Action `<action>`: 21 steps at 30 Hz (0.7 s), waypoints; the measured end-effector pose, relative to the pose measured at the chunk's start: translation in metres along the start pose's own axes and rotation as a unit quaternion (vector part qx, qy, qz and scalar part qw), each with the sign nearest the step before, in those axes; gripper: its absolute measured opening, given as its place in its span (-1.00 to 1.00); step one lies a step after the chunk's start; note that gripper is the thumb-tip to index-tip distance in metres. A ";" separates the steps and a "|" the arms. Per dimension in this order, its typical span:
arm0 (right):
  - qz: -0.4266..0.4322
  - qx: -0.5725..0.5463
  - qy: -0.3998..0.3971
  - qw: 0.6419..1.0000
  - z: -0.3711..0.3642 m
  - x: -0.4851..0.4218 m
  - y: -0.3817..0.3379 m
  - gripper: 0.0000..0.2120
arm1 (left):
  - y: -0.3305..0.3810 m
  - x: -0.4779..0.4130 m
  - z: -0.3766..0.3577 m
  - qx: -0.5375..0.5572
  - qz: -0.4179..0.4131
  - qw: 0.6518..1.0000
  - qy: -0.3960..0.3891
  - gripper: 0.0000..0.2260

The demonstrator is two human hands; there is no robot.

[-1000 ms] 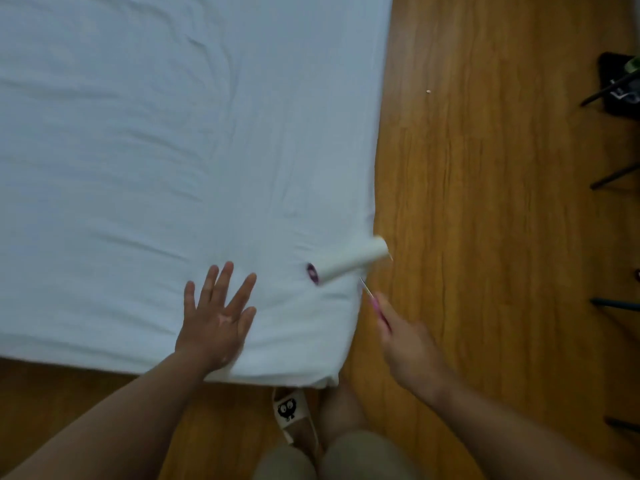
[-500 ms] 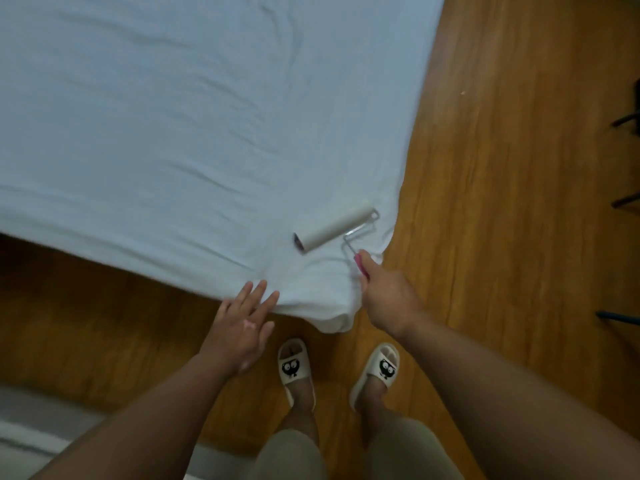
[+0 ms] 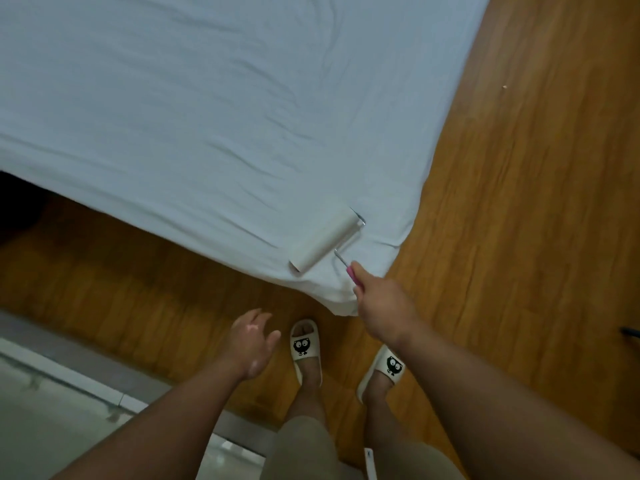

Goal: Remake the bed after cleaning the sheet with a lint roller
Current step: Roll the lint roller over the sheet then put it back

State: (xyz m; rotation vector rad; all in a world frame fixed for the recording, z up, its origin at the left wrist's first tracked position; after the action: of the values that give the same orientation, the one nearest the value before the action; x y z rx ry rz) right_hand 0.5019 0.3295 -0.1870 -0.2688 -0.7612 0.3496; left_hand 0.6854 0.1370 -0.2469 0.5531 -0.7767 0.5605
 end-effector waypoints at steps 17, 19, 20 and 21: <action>-0.099 -0.026 0.031 0.994 0.206 0.140 0.154 -0.54 | 0.134 0.050 0.093 -0.009 -0.073 0.995 -0.073 -0.62; -0.106 -0.080 0.052 0.990 0.229 0.130 0.177 -0.54 | 0.201 0.040 0.113 -0.013 -0.093 0.993 -0.069 -0.64; -0.106 -0.102 0.062 0.987 0.243 0.124 0.189 -0.54 | 0.237 0.035 0.123 -0.006 -0.101 0.993 -0.064 -0.67; -0.107 -0.123 0.067 0.984 0.257 0.118 0.203 -0.50 | 0.277 0.031 0.133 0.004 -0.109 0.992 -0.058 -0.70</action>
State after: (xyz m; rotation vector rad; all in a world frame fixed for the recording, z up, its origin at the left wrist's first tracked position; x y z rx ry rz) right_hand 0.3560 0.5899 -0.0082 -0.4348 -0.6939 0.0315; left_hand 0.4596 0.2591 -0.0753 0.6731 -0.8111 0.3315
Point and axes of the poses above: each hand's wrist, its own x-axis away from the middle knuckle, its own z-axis out of the back of the hand, y = z × x, the point moved 5 cm from there along -x, towards the middle knuckle, and after that the axes turned 1 degree about -z, right-handed, at the moved point
